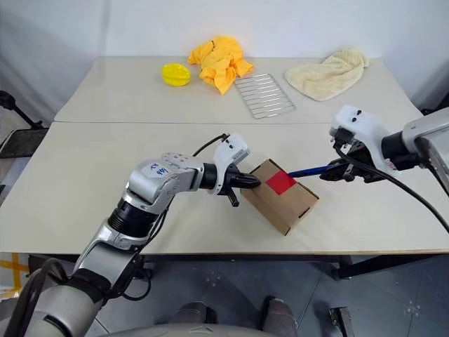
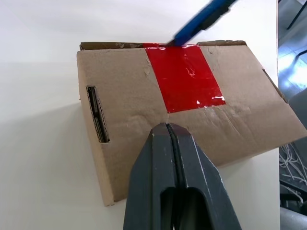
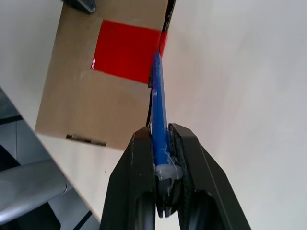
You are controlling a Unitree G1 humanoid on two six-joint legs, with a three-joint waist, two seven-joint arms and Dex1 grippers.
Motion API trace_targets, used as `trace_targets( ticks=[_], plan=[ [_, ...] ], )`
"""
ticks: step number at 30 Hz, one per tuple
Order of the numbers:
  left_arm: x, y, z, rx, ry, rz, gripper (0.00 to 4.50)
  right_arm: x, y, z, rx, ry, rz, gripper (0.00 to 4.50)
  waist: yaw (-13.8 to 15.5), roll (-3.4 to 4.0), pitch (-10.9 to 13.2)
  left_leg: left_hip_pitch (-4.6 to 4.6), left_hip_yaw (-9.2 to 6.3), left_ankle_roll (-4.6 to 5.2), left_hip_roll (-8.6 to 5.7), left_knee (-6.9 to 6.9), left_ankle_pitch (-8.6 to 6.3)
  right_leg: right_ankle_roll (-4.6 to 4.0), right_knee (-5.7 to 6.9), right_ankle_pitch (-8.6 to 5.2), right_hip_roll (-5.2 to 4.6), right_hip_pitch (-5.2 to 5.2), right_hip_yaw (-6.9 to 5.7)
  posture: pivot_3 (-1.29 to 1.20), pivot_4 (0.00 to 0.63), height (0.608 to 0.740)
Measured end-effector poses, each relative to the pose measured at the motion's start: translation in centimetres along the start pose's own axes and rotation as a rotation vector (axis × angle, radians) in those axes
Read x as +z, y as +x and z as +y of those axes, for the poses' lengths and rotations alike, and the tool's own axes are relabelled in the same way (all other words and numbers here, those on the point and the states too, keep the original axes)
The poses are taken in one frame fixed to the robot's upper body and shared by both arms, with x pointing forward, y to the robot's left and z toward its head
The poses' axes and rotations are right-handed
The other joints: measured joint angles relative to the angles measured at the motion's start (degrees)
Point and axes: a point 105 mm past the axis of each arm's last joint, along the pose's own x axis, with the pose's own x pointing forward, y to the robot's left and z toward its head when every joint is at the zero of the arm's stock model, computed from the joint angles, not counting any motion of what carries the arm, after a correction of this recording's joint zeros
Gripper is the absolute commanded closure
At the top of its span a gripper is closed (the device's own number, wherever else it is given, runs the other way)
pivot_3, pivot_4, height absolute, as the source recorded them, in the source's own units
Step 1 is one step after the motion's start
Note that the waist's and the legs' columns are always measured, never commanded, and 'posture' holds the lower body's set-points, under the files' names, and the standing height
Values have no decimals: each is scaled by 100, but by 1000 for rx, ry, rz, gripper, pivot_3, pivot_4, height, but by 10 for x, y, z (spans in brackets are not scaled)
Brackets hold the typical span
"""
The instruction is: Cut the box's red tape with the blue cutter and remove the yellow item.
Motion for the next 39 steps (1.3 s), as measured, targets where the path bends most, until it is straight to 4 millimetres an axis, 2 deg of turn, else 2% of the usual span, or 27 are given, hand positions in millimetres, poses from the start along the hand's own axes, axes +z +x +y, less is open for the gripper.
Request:
trace_targets(
  ticks=[6, 22, 27, 30, 32, 34, 39],
  plan=[
    [1, 5, -1, 14, 7, -3, 4500, -3, -2, 3, -8, 2, 40, 4339, 24, 0, 0, 0, -1, 0, 3, 10, 0, -5, 2, 7, 0, 3, 0, 0, 150, 740],
    [3, 9, 4, 32, 20, -18, 4500, -19, -28, 6, 13, 16, 114, 4339, 15, 0, 0, 1, -3, 0, 4, 13, 0, -8, 0, 13, 0, 7, 0, 0, 150, 740],
    [4, 11, 7, 39, 29, -17, 4500, -9, -45, -1, -30, 42, 15, 4339, 11, 0, 0, 1, -2, 1, 6, 18, 0, -13, 1, 19, 0, 7, 0, 0, 150, 740],
    [6, 14, 7, 31, 50, -16, 4500, -7, -78, -15, -160, 137, -127, 4339, 45, -1, 0, -4, -3, 1, 7, 21, 0, -15, -3, 21, 0, 8, -1, 0, 150, 740],
    [5, 14, 10, 36, 52, -16, 4500, -15, -90, -24, -252, 176, -177, 4339, 28, -14, -7, 0, -2, 1, 9, 20, 0, -15, -4, 22, 0, 13, -3, 0, 150, 740],
    [4, 14, 13, 44, 48, -10, 4500, -26, -82, -31, -295, 216, -247, 4339, 9, -35, -20, 17, -3, 1, 12, 17, 0, -16, -8, 25, 2, 38, -7, 0, 150, 740],
    [5, 17, 13, 40, 73, -10, 4500, -65, -37, -31, -322, 329, -350, 4339, 12, -17, -22, 30, -9, 2, 12, 22, 1, -15, -12, 31, 4, 58, -6, 0, 150, 740]
  ],
)
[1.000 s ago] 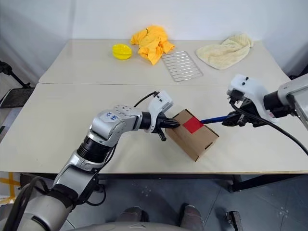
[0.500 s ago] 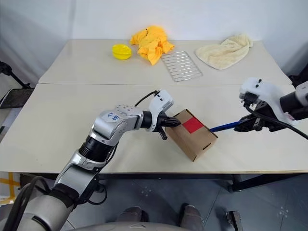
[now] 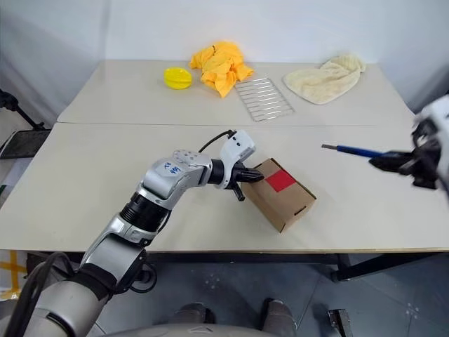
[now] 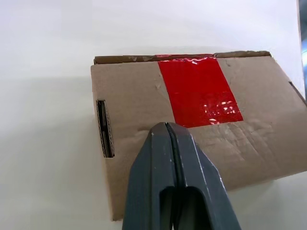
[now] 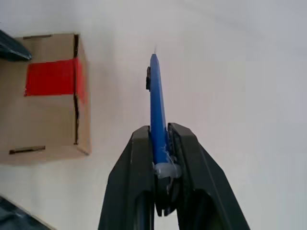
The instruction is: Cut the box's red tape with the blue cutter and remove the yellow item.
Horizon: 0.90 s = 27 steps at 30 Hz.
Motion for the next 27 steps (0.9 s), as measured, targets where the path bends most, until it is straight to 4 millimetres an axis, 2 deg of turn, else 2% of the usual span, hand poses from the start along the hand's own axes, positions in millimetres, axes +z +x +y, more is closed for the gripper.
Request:
trace_targets(
  ticks=[5, 10, 15, 23, 25, 27],
  plan=[
    [-1, 1, 1, -5, 13, -2, 4500, -34, 18, -11, -142, 52, -210, 4339, 0, 9, -1, 6, 6, 0, -1, -1, 1, 2, 0, 1, 4, 6, 1, 0, 150, 740],
    [0, 1, 1, -7, 20, -5, 4500, -69, 26, -18, -228, 136, -262, 4339, 2, 17, -5, 9, 7, 2, -2, -5, 2, 3, -4, 2, 4, 8, 2, 0, 150, 740],
    [1, -2, 2, -3, 21, -17, 4500, -102, 28, -27, -279, 237, -217, 2728, -23, 20, -5, 10, 6, 4, -2, -7, 3, 3, -4, 2, 5, 8, 2, 0, 150, 740],
    [0, -7, 3, 4, -1, -31, 4500, -105, 18, -32, -306, 241, -202, 68, -72, 32, -4, 9, 6, 5, -1, -14, 2, 3, -11, 2, 5, 6, 2, 0, 150, 740],
    [0, -12, 6, 10, -5, -44, 4500, -98, 14, -32, -298, 213, -189, 29, -124, 42, 2, 7, 6, 6, -1, -16, 1, 3, -11, 2, 5, 4, 3, 0, 150, 740],
    [-1, -20, 10, 11, -33, -59, 4500, -75, 8, -27, -266, 141, -197, 29, -161, 57, 10, 6, 9, 6, 1, -20, 1, 3, -10, 1, 7, -5, 6, 0, 150, 740]
  ],
)
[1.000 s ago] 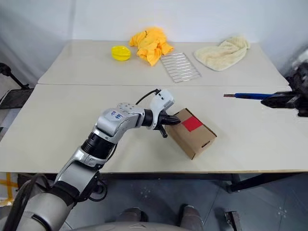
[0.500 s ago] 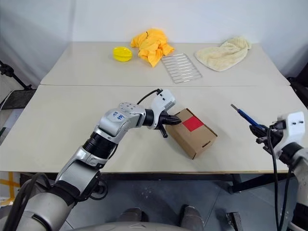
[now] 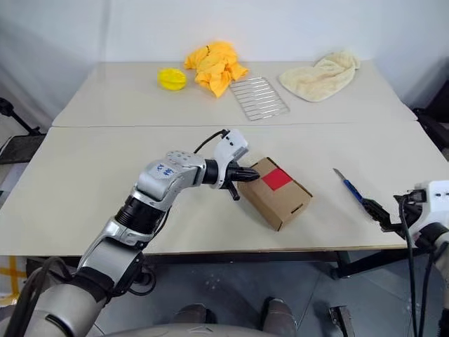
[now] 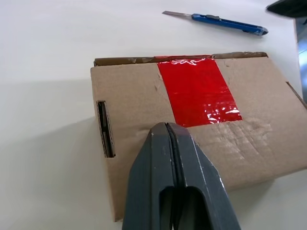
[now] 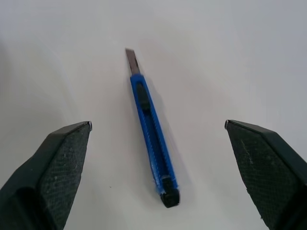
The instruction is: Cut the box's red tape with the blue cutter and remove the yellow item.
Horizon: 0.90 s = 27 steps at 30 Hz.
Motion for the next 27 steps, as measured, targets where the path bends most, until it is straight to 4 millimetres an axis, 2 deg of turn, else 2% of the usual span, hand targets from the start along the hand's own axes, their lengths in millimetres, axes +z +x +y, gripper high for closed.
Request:
trace_targets(
  ticks=[4, 7, 10, 12, 14, 16, 21, 24, 27],
  plan=[
    [8, -16, 11, 9, -25, -54, 4500, 50, 8, 25, 111, -159, -67, 29, -64, 2, 9, -4, 1, -1, 4, -6, 0, -2, 2, -1, 6, -12, -1, 0, 150, 740],
    [23, -27, 18, 23, 2, -89, 4500, 67, 21, 39, 175, -216, -102, 29, -25, -16, 19, -14, 2, -1, 2, -3, 0, -1, -4, 0, 6, -16, -2, 0, 150, 740],
    [30, -43, 25, 38, 21, -98, 4500, 76, 43, 53, 238, -260, -95, 643, 7, -19, 22, -22, 8, 0, 0, -1, 0, 1, -10, 1, 5, -24, 0, 0, 150, 740],
    [28, -54, 25, 38, 32, -65, 4500, 80, 58, 55, 248, -284, -79, 1286, 2, -22, 24, -29, 9, -1, 1, -4, 0, 2, -7, 1, 5, -37, 0, 0, 150, 740],
    [20, -67, 25, 40, 34, -14, 4500, 75, 71, 56, 263, -306, -42, 1997, 16, -22, 24, -41, 7, -2, 1, -10, 1, 2, -4, 0, 6, -54, -3, 0, 150, 740],
    [2, -74, 21, 22, 9, 59, 4500, 64, 84, 58, 285, -310, 16, 2791, 11, -22, 24, -50, 12, -2, 1, -10, 1, 2, -6, 0, 5, -62, -3, 0, 150, 740],
    [-34, -66, -2, -60, -98, 154, 4500, 41, 106, 71, 362, -350, 130, 4491, 21, -24, 28, -99, 5, -2, 1, 9, 1, 4, -5, 1, 5, -93, -8, 0, 150, 740],
    [-43, -56, -20, -103, -124, 161, 4500, 30, 115, 77, 406, -386, 186, 4491, 17, -23, 28, -97, 5, -2, 1, 8, 1, 4, -6, 1, 5, -93, -8, 0, 150, 740],
    [-55, -33, -41, -142, -209, 137, 4500, 18, 116, 91, 501, -399, 237, 4491, 20, -25, 30, -99, 4, -2, 1, 9, 1, 4, -6, 1, 5, -92, -9, 0, 150, 740]
  ],
)
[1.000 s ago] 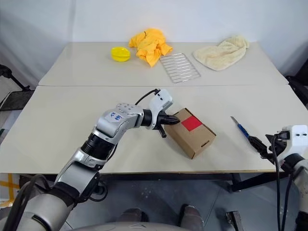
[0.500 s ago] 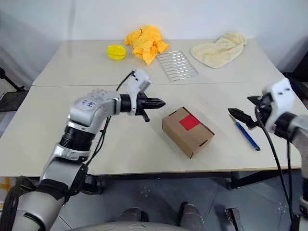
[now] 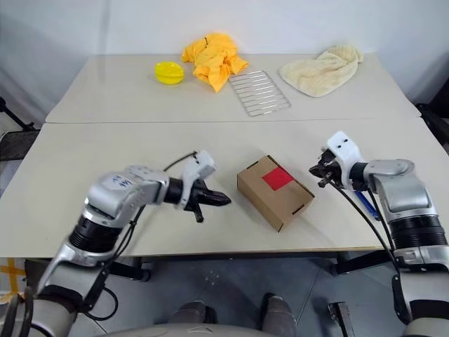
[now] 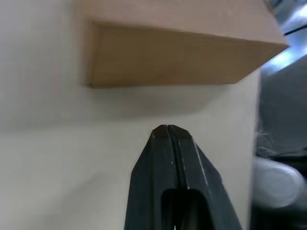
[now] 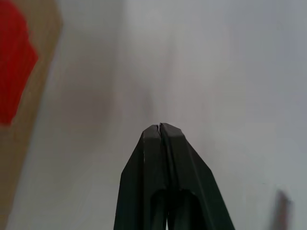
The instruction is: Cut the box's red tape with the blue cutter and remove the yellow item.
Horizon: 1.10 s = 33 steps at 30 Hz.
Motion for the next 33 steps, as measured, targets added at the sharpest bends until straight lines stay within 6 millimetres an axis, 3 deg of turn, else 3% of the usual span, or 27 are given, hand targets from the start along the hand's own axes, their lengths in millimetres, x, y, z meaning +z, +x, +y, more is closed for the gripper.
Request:
trace_targets(
  ticks=[2, 9, 16, 27, 32, 33],
  plan=[
    [0, 10, -4, 2, -19, -19, 4500, 2, 2, 11, 60, -9, 15, 4491, -1, 1, 2, -1, -1, 0, 1, 1, 0, 0, 3, 0, 0, -2, 0, 0, 150, 740],
    [20, 10, 11, 111, -38, -127, 4500, 6, -8, 54, 220, -30, 43, 4491, 16, 1, 2, 4, -2, 0, 1, 4, 0, 0, 5, 0, 0, 1, 0, 0, 150, 740],
    [26, 8, 27, 167, -22, -144, 4500, 0, -8, 75, 255, -9, 70, 4491, 12, 1, 2, 4, -1, 0, 0, 4, 0, 0, 5, 0, 0, 1, 0, 0, 150, 740],
    [23, 15, 32, 154, 20, -100, 4500, -1, 1, 67, 149, -7, 57, 4491, 11, 1, 2, 4, -1, 0, -1, 3, 0, 0, 4, 0, 0, 1, -1, 0, 150, 740],
    [16, -2, 48, 202, 18, -76, 4500, -6, -21, 43, 8, -46, 87, 4491, 8, 1, 2, 4, -1, 0, -1, 3, 0, 0, 5, 0, 0, 0, -1, 0, 150, 740],
    [14, -8, 53, 222, 12, -76, 4500, -5, -25, 37, -26, -42, 78, 4328, 3, 1, 2, 4, 0, 0, -1, 3, 0, 0, 5, 0, 0, 0, 0, 0, 150, 740]
  ],
)
